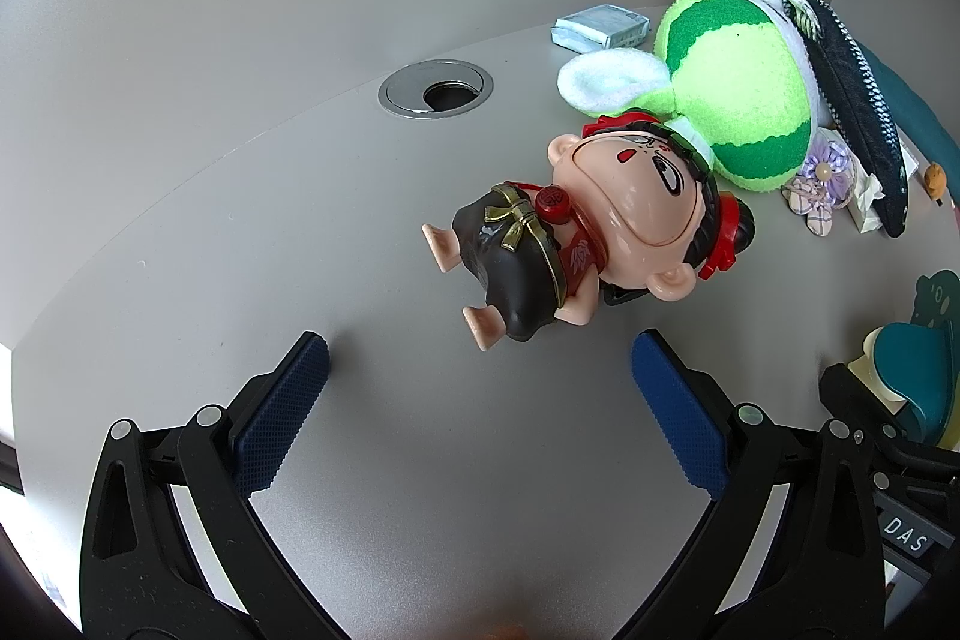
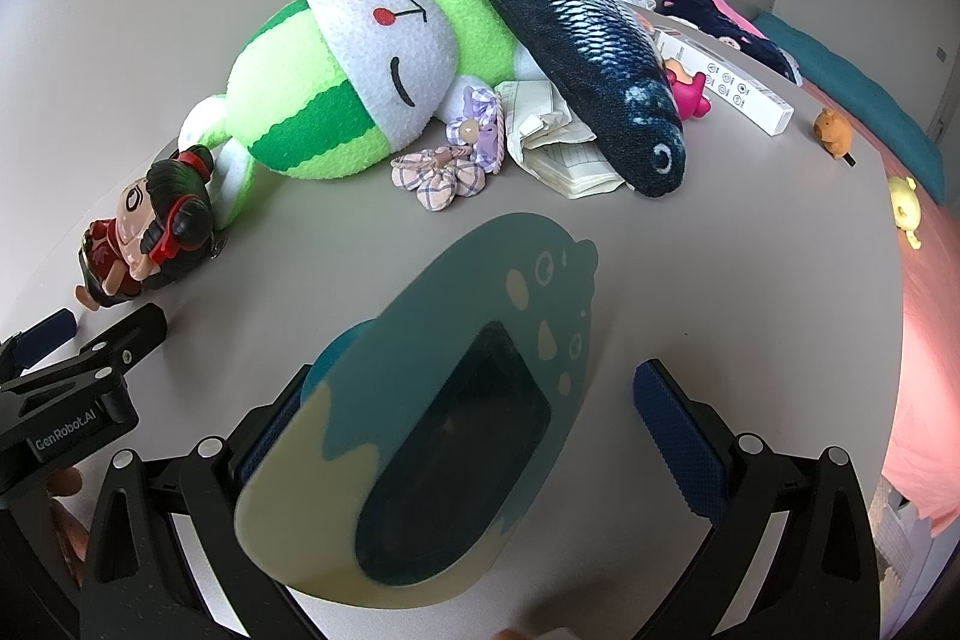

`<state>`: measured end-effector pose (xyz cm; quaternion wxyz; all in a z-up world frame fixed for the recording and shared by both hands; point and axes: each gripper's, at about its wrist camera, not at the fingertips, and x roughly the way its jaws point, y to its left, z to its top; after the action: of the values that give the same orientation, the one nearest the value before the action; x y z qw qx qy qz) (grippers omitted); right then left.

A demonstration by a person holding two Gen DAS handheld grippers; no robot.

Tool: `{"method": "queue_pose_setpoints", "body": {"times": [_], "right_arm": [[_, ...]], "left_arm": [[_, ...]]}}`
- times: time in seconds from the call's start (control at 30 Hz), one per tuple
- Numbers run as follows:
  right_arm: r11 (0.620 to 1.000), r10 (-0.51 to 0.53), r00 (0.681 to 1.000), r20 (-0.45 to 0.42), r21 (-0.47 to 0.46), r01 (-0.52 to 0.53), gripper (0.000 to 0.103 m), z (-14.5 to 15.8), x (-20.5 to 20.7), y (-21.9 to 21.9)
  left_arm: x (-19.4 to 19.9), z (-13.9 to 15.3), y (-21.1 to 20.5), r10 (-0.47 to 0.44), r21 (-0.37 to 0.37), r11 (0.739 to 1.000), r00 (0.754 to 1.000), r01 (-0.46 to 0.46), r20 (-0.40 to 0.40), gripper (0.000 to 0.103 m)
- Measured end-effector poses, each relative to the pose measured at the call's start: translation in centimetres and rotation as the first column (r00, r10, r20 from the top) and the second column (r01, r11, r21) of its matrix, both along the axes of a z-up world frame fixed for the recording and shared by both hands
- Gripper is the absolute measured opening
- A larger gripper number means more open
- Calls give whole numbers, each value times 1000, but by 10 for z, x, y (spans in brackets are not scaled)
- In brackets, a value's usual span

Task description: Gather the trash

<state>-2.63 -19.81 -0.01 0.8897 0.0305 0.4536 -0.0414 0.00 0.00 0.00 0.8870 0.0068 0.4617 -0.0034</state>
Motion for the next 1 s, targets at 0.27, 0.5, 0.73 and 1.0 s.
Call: {"method": "queue_pose_setpoints", "body": {"times": [0.27, 0.5, 0.73, 1.0], "right_arm": [[1000, 18, 1000, 1, 3, -18, 101, 1, 2, 1], [999, 46, 999, -1, 3, -46, 101, 0, 2, 3], [997, 77, 997, 0, 3, -77, 101, 0, 0, 7], [993, 117, 993, 11, 30, -117, 101, 3, -4, 9]], "left_arm": [[0, 0, 0, 0, 0, 1000, 1000, 0, 0, 97], [0, 0, 0, 0, 0, 1000, 1000, 0, 0, 97], [0, 0, 0, 0, 0, 1000, 1000, 0, 0, 97], [0, 0, 0, 0, 0, 1000, 1000, 0, 0, 97]]}}
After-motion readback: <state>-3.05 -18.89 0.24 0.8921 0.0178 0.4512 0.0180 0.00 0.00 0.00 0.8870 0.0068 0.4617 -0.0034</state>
